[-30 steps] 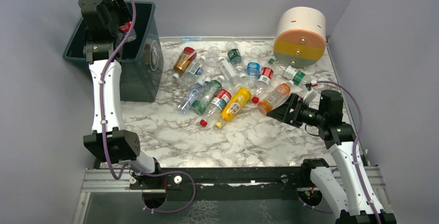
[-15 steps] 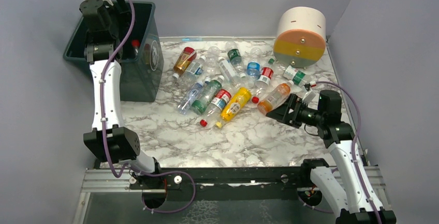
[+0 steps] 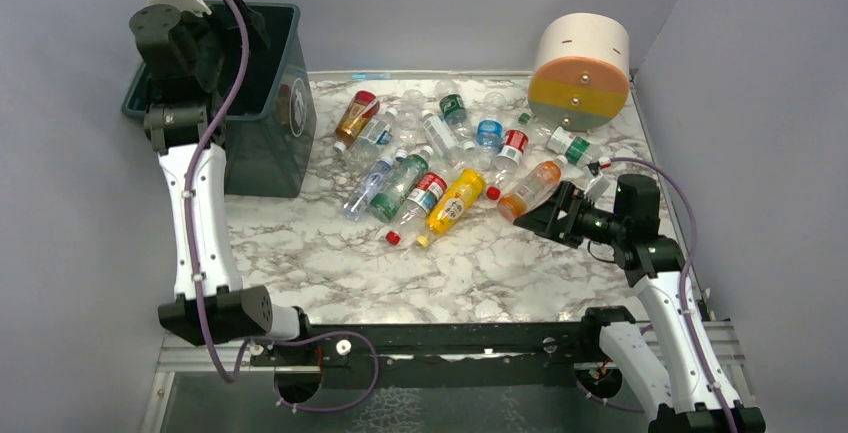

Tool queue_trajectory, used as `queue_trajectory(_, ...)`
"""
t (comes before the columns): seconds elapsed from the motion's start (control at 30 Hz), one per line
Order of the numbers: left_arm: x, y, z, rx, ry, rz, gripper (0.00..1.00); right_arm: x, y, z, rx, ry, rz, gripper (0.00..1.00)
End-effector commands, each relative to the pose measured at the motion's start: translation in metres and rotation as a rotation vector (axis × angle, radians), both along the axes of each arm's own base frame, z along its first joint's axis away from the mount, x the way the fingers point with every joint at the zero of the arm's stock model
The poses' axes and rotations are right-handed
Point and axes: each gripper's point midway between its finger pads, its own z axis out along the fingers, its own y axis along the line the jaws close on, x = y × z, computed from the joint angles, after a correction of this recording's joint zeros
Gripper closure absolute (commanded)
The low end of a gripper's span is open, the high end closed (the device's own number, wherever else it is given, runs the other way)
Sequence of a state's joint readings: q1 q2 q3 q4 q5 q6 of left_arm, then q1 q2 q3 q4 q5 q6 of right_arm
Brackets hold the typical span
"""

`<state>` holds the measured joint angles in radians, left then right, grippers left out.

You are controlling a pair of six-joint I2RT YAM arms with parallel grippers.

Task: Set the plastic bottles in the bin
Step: Place the plastic bottle in the trash bin, then pick up the plastic bottle at the center of the board.

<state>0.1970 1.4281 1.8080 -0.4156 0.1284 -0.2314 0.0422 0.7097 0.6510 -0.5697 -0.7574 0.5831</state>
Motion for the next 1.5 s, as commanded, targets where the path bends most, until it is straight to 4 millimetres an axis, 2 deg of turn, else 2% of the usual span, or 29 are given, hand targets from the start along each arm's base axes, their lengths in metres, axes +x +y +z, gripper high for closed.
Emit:
queue_trajectory(0.0,-0.042,-0.029,0.027,-0.031,-0.066,-0.118,0.01,-0.004,0.004,0.002,0.019,-0.022,0.033,0.01)
queue_trajectory(0.07,-0.044,-0.034,0.017,-0.053,-0.040,-0.141,0.01,-0.002,0.004,0.004,0.018,-0.032,0.031,0.01)
queue_trajectory(0.17,-0.051,-0.054,0.002,-0.110,-0.025,-0.238,0.01,0.003,0.004,0.006,0.019,-0.033,0.034,0.01)
queue_trajectory(0.23,-0.052,-0.074,-0.002,-0.122,-0.033,-0.340,0.01,0.006,0.004,0.008,0.016,-0.035,0.035,0.00)
queue_trajectory(0.3,-0.050,-0.084,-0.009,-0.113,-0.012,-0.376,0.01,0.008,0.004,0.011,0.016,-0.046,0.032,0.01)
queue_trajectory(0.4,-0.053,-0.107,-0.008,-0.107,-0.010,-0.445,0.01,0.010,0.004,0.015,0.020,-0.055,0.028,0.01)
queue_trajectory(0.53,-0.058,-0.165,-0.011,-0.056,0.015,-0.577,0.01,0.011,0.004,0.017,0.019,-0.059,0.023,0.01)
queue_trajectory(0.67,-0.066,-0.221,-0.029,0.025,0.082,-0.662,0.01,0.012,0.003,0.020,0.018,-0.064,0.016,0.01)
queue_trajectory(0.83,-0.080,-0.273,-0.069,0.109,0.190,-0.755,0.01,0.012,0.003,0.023,0.017,-0.071,0.007,0.01)
queue_trajectory(0.9,-0.088,-0.293,-0.095,0.177,0.250,-0.774,0.01,0.011,0.002,0.024,0.015,-0.074,0.006,0.00)
queue_trajectory(0.93,-0.091,-0.300,-0.112,0.218,0.282,-0.772,0.01,0.011,0.002,0.025,0.014,-0.075,0.006,0.01)
queue_trajectory(1.03,-0.093,-0.303,-0.154,0.275,0.386,-0.753,0.01,0.011,0.001,0.029,0.002,-0.085,0.006,0.01)
queue_trajectory(1.1,-0.098,-0.307,-0.167,0.273,0.417,-0.761,0.01,0.011,0.000,0.029,-0.005,-0.087,-0.001,0.01)
queue_trajectory(1.23,-0.104,-0.322,-0.180,0.287,0.443,-0.793,0.01,0.012,0.001,0.026,0.003,-0.082,0.000,0.01)
queue_trajectory(1.47,-0.123,-0.342,-0.245,0.373,0.586,-0.853,0.01,0.013,-0.001,0.026,-0.010,-0.080,-0.013,0.00)
